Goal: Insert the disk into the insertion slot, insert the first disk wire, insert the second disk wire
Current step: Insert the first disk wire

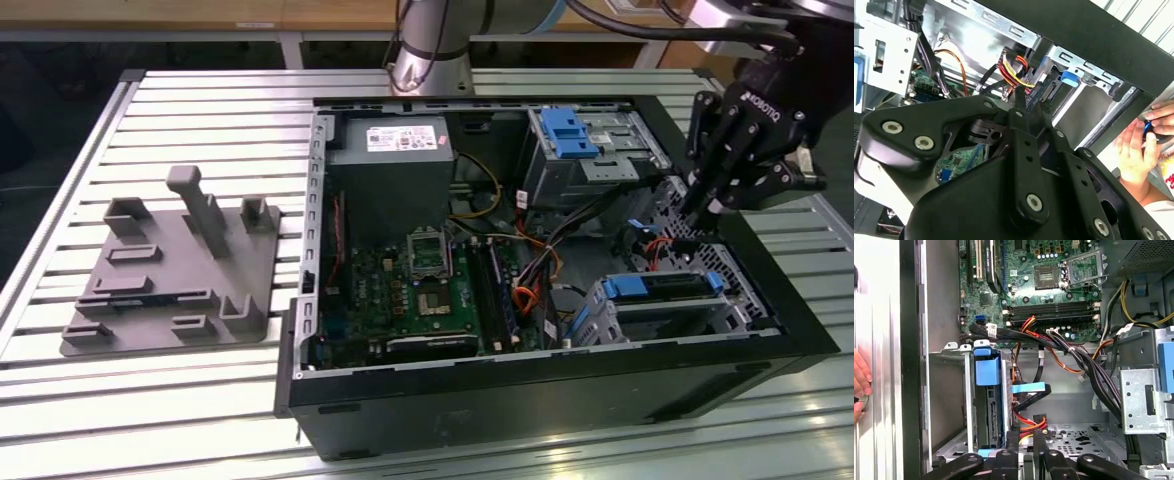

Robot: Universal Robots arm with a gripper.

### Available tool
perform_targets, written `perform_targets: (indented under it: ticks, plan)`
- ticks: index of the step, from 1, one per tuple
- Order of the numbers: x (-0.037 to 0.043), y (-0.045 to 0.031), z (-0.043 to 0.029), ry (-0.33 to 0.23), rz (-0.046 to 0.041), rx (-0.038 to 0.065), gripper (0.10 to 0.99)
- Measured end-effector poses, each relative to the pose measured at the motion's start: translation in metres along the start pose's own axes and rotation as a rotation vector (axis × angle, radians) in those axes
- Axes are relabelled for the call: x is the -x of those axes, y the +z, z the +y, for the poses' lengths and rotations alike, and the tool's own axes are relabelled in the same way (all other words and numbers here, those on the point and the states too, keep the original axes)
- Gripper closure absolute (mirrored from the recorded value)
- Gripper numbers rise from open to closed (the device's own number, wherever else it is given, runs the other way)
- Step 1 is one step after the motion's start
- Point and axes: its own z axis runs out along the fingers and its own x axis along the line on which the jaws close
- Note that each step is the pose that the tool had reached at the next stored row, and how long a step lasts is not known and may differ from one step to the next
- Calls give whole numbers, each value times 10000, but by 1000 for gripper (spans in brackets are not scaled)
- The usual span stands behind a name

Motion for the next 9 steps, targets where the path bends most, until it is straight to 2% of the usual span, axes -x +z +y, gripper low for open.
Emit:
perform_targets:
  ticks: [2,3,6,7,9]
  plan:
    - [0,4,-1,9,142,8,820]
    - [0,7,-1,16,244,1,820]
    - [1,12,-2,46,690,-30,820]
    - [3,18,-2,52,762,-35,820]
    - [4,19,-2,53,768,-36,820]
